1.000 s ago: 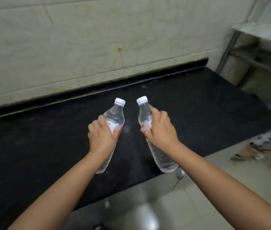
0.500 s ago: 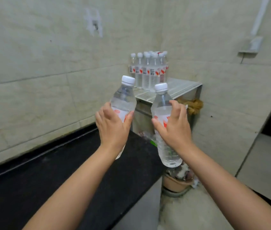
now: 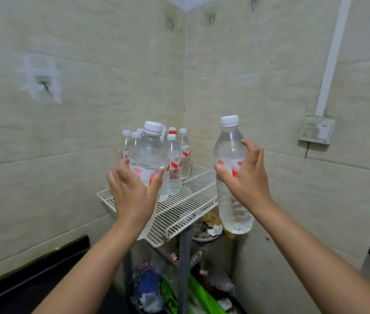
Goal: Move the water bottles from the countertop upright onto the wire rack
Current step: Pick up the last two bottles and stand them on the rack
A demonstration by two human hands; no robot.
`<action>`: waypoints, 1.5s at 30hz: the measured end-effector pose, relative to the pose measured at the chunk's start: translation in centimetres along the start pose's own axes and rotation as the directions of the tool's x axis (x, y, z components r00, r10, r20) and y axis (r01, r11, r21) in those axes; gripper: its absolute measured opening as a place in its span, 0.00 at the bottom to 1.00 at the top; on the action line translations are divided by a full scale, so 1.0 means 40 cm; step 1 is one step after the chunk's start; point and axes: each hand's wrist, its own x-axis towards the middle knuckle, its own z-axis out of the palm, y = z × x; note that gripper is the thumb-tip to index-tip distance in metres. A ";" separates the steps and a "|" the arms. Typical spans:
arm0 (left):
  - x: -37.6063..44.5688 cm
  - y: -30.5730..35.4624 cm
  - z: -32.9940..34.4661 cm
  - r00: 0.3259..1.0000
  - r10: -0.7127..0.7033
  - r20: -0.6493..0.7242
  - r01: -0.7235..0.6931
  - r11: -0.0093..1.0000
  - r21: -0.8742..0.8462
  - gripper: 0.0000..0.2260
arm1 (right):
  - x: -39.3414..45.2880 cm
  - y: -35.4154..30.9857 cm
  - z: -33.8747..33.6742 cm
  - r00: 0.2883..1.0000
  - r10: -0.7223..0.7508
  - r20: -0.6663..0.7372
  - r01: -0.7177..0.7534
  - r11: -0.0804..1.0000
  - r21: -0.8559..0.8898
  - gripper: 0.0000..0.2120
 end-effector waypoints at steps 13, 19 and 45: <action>0.129 -0.073 0.452 0.974 -0.143 -0.173 0.151 0.988 0.036 0.37 | 0.304 0.426 0.433 0.972 -0.009 0.235 -0.104 0.880 0.463 0.31; 0.200 -0.060 0.713 0.928 -0.239 -0.285 0.271 0.960 0.078 0.36 | 0.458 0.581 0.631 0.930 0.031 0.367 -0.270 0.737 0.620 0.31; 0.391 0.014 0.744 0.995 -0.098 0.012 0.078 0.861 0.503 0.17 | 0.640 0.594 0.586 0.667 -0.437 0.603 0.019 0.819 0.573 0.22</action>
